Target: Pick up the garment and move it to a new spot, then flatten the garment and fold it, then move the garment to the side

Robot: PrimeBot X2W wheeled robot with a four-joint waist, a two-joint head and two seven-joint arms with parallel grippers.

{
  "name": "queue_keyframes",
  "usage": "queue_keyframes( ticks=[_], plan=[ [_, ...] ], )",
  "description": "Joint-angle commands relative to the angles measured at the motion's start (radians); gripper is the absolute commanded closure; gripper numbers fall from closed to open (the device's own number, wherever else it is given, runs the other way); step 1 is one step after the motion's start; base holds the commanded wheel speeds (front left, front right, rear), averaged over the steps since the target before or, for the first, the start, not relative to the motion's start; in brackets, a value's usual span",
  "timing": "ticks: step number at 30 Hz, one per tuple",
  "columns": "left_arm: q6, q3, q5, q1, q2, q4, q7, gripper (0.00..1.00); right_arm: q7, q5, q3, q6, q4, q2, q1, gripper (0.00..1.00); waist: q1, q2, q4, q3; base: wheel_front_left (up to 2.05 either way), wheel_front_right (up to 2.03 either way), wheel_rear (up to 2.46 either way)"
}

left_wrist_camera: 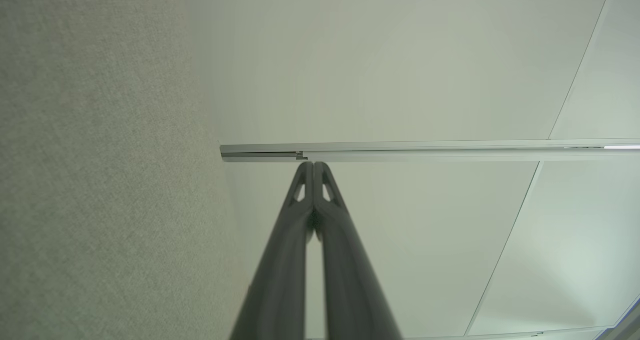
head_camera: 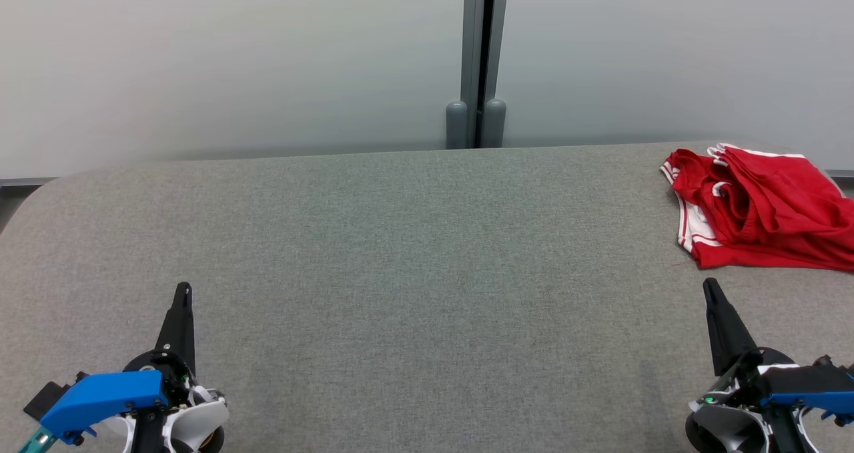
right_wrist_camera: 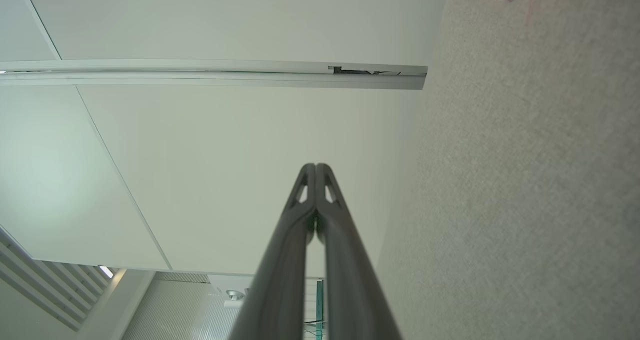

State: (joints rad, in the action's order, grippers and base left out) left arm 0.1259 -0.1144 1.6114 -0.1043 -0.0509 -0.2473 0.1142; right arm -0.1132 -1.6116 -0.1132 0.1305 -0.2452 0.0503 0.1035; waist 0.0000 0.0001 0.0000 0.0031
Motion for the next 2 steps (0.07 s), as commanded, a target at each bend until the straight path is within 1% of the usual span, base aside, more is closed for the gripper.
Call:
queue_keyframes(
  ticks=[1,2],
  plan=[
    [0.01,-0.001,0.003,-0.01,0.002,0.004,0.003,1.0,-0.003,-0.003,-0.002,0.0,-0.001,-0.001,0.011,1.0,0.0,-0.0001,0.0,0.0,0.0,0.0,0.0],
    [0.01,-0.001,0.003,-0.01,0.002,0.004,0.003,1.0,-0.003,-0.003,-0.002,0.0,-0.001,-0.001,0.011,1.0,0.0,-0.0001,0.0,0.0,0.0,0.0,0.0]
  ],
)
